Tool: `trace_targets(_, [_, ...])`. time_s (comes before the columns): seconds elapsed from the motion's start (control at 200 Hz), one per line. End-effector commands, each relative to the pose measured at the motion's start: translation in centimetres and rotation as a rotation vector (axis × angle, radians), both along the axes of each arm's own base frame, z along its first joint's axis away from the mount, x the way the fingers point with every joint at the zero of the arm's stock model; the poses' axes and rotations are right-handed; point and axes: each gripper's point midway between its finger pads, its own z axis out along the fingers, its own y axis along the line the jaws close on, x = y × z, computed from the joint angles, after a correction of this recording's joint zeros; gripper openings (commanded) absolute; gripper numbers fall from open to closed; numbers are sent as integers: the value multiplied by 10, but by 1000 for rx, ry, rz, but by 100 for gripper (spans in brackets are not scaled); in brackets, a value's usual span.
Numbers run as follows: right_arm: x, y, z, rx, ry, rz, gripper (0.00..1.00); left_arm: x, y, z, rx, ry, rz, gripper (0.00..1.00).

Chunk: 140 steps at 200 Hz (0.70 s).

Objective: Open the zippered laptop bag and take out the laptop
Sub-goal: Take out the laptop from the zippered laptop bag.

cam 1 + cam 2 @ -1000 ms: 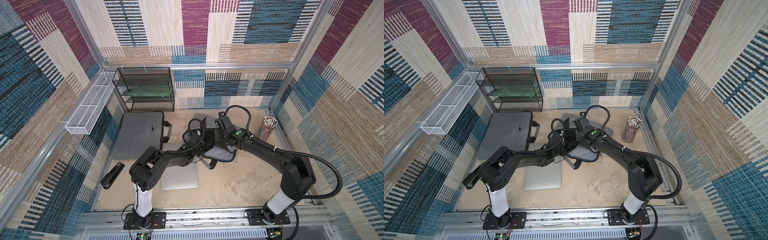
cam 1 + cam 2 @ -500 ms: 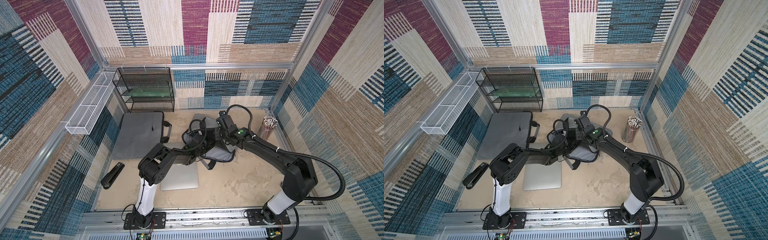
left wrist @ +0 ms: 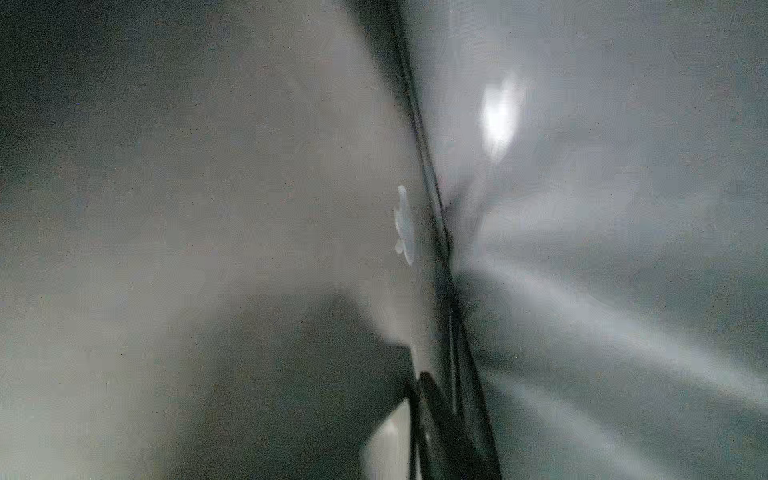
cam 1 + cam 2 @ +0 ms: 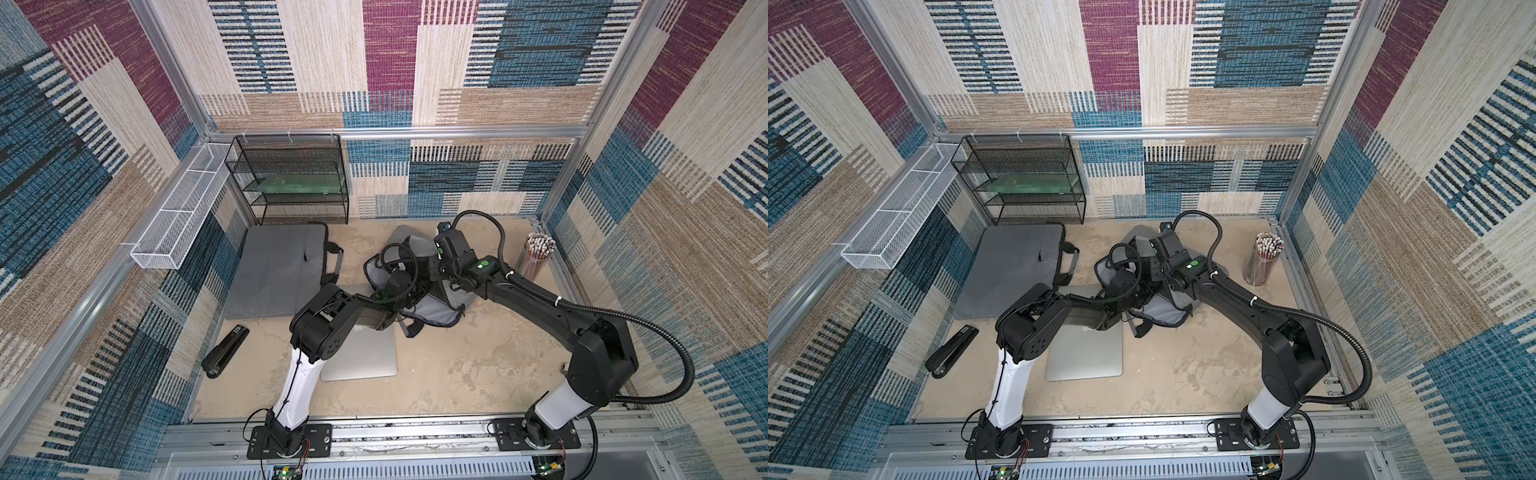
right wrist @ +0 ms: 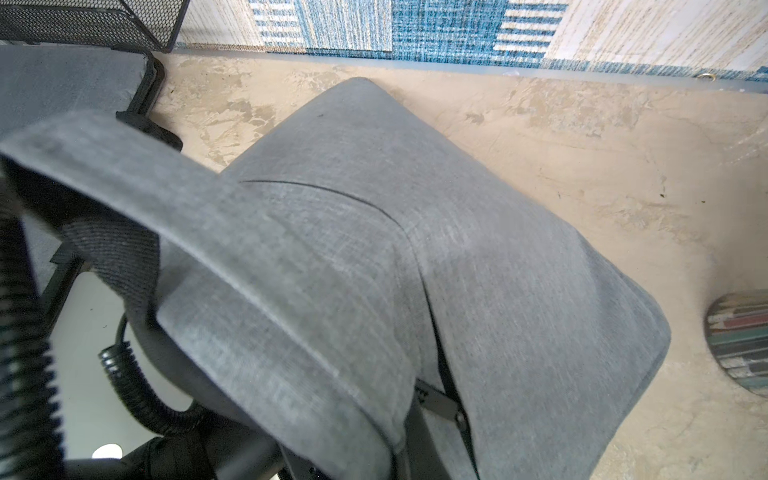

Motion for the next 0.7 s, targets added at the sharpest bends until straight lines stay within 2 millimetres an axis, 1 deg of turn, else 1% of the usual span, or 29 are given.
trace_targets(0.0, [13, 14, 29, 88, -111, 19, 0, 5, -2, 15, -45, -32, 3, 30])
trace_targets(0.14, [11, 11, 24, 82, -107, 17, 0, 4, 3, 19, -30, -38, 16, 23])
trace_targets(0.25, [11, 9, 20, 80, -104, 14, 0, 3, 10, 26, -18, -49, 32, 9])
trace_targets(0.341, [10, 6, 16, 75, -103, 10, 0, 3, 16, 33, -18, -61, 44, 0])
trace_targets(0.456, [11, 3, 10, 66, -96, 6, 0, -1, 22, 43, -22, -74, 50, 0])
trace_targets(0.696, [14, -3, -3, 53, -94, 6, 0, -10, 31, 71, -47, -117, 37, 0])
